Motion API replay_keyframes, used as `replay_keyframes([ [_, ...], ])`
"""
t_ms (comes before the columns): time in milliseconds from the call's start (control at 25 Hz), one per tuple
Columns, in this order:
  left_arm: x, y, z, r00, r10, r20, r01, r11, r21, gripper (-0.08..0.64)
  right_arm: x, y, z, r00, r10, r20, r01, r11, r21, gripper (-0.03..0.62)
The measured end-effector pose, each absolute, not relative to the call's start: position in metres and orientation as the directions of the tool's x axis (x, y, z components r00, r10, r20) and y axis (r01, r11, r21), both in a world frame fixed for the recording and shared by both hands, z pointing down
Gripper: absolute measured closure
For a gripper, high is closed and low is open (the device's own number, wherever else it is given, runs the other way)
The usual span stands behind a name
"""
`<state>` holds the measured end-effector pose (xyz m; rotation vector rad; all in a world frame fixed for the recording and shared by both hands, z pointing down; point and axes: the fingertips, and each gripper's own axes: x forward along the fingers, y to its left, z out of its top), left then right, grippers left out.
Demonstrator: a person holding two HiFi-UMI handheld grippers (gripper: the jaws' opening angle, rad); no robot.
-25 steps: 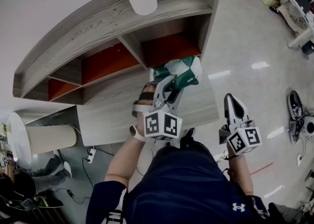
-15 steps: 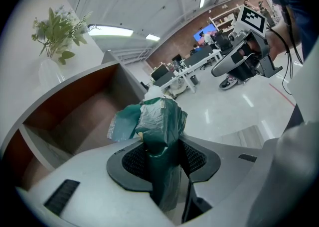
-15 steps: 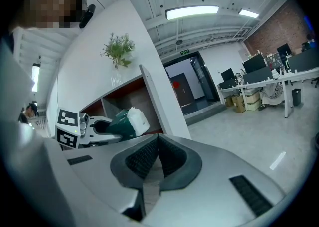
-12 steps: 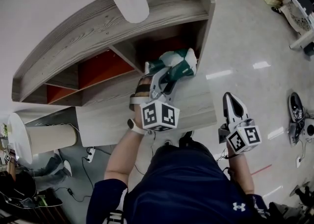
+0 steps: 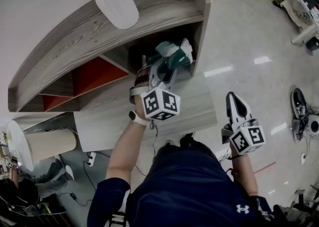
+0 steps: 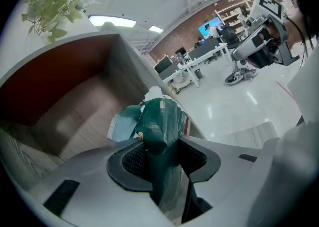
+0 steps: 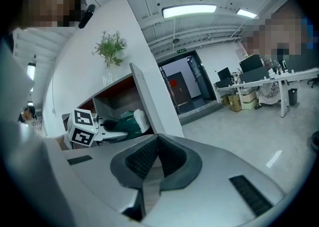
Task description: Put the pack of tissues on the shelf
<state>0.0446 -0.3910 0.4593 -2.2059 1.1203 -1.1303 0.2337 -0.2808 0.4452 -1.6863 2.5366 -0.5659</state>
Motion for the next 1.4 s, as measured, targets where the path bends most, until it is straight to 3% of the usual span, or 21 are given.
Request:
replay_keyframes([
  [920, 0.056, -0.42, 0.484, 0.291, -0.804, 0.519, -0.456, -0.593, -0.664, 0.387, 0.237, -0.292, 0.449, -0.384, -0.903, 0.191, -0.893, 0.311, -0.326, 0.581],
  [1400, 0.058, -0.415, 0.483, 0.292, -0.807, 0.512, -0.412, -0.59, -0.695, 0.32, 0.229, -0.283, 0.451, -0.389, -0.901, 0.192, -0.891, 0.315, -0.327, 0.581],
])
